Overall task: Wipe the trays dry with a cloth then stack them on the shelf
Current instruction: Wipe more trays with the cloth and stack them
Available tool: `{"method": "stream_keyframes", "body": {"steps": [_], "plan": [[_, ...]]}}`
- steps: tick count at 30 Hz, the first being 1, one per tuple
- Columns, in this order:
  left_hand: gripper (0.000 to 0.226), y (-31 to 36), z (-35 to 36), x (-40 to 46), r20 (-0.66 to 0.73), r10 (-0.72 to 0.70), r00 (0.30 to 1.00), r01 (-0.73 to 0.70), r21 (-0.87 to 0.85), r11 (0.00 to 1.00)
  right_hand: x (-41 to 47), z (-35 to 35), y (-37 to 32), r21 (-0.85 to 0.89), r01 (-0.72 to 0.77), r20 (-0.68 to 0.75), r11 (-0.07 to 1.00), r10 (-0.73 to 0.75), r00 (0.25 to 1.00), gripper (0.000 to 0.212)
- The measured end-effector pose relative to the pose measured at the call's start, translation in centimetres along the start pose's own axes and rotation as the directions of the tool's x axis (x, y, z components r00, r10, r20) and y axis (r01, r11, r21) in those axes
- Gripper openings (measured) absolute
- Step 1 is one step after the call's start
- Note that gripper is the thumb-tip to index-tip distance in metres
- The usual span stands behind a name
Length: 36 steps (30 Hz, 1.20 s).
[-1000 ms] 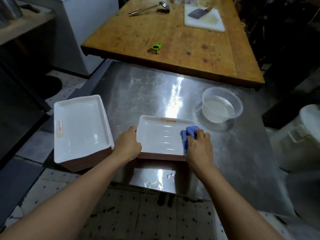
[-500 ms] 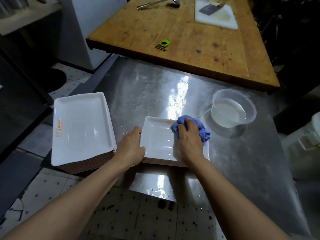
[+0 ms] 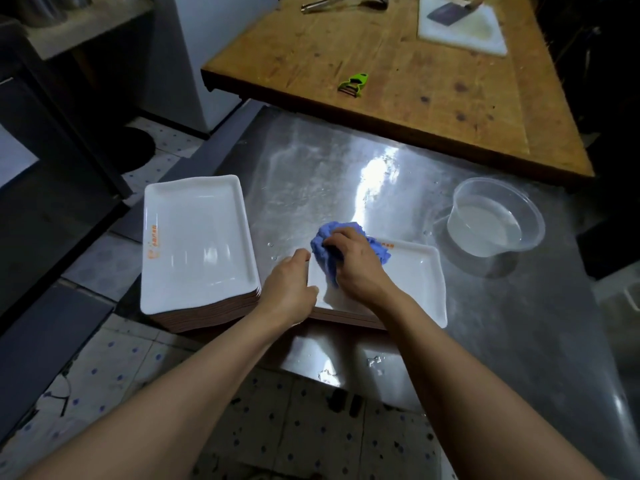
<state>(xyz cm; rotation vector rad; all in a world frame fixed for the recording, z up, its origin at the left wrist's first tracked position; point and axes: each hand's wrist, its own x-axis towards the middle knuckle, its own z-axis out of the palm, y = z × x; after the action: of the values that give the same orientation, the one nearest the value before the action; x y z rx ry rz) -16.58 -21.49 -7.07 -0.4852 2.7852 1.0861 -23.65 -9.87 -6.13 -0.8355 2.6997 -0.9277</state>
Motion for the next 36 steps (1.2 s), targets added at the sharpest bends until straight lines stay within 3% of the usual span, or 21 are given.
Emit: {"method": "stream_keyframes", "body": {"steps": [3,7,10,14,19,24,30,36], "plan": [[0.038,-0.3,-0.4,-0.3,0.033,-0.01,0.999,0.013,-0.089,0.996,-1.1,-0.1,-0.3,0.011,0.049,0.061,0.999,-0.05,0.997,0.018],[0.041,-0.5,-1.2,-0.8,0.173,-0.032,0.984,0.095,-0.372,0.923,-3.1,-0.3,-0.2,-0.015,0.085,0.162,0.996,-0.082,0.983,0.029],[0.057,-0.3,-1.5,-0.9,0.215,-0.05,0.975,0.132,-0.385,0.913,-4.7,-0.4,-0.3,-0.053,0.049,0.208,0.997,-0.037,0.977,0.039],[0.058,0.0,-1.6,-1.1,0.25,-0.068,0.966,0.168,-0.404,0.899,-5.8,-0.3,-0.3,-0.118,0.056,0.258,0.991,-0.024,0.966,0.037],[0.05,0.7,-0.8,-1.1,0.126,-0.156,0.98,0.191,-0.348,0.918,-7.3,-0.8,0.1,-0.254,0.057,0.241,0.965,0.006,0.97,0.045],[0.049,1.2,0.4,-1.0,-0.028,-0.168,0.985,0.166,-0.057,0.984,-10.3,-2.9,3.3,-0.36,-0.094,0.069,0.928,0.127,0.99,0.044],[0.045,0.9,1.4,-0.5,-0.064,-0.158,0.985,0.156,-0.029,0.987,-10.4,-4.8,6.0,-0.427,-0.163,-0.012,0.89,0.175,0.985,0.034],[0.043,0.6,1.7,-0.3,-0.08,-0.135,0.988,0.134,-0.025,0.991,-6.4,-5.8,7.2,-0.559,-0.095,-0.015,0.824,0.104,0.994,0.036]]}}
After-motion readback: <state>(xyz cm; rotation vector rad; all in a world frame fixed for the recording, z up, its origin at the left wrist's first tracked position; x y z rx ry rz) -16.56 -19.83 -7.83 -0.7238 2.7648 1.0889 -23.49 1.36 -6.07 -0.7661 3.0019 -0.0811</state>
